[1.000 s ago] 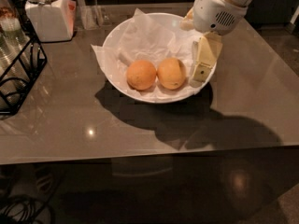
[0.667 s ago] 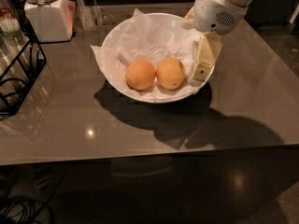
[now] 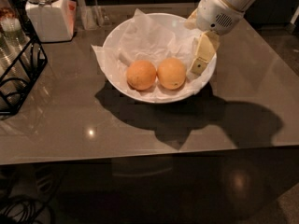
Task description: Pick orange from white bowl
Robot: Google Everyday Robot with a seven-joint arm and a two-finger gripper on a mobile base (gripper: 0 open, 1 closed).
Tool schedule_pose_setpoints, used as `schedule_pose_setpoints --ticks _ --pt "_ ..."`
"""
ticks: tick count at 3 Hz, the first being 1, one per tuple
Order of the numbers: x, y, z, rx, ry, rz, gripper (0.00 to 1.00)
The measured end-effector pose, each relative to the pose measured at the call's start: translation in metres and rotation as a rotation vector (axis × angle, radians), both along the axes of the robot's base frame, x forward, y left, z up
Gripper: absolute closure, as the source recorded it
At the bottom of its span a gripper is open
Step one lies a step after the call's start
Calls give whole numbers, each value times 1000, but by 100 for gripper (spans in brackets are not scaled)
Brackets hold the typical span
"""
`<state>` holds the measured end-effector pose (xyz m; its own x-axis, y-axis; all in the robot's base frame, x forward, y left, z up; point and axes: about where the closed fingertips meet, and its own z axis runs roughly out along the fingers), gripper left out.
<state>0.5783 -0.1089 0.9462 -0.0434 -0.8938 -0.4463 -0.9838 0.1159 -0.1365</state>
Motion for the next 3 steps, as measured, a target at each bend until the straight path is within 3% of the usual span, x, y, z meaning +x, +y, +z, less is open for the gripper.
schedule_pose_setpoints --ticks 1,2,3 --pt "5 0 -1 6 -2 -3 11" --pt "5 0 -2 6 -2 -3 30" --pt "10 4 -10 21 12 2 32"
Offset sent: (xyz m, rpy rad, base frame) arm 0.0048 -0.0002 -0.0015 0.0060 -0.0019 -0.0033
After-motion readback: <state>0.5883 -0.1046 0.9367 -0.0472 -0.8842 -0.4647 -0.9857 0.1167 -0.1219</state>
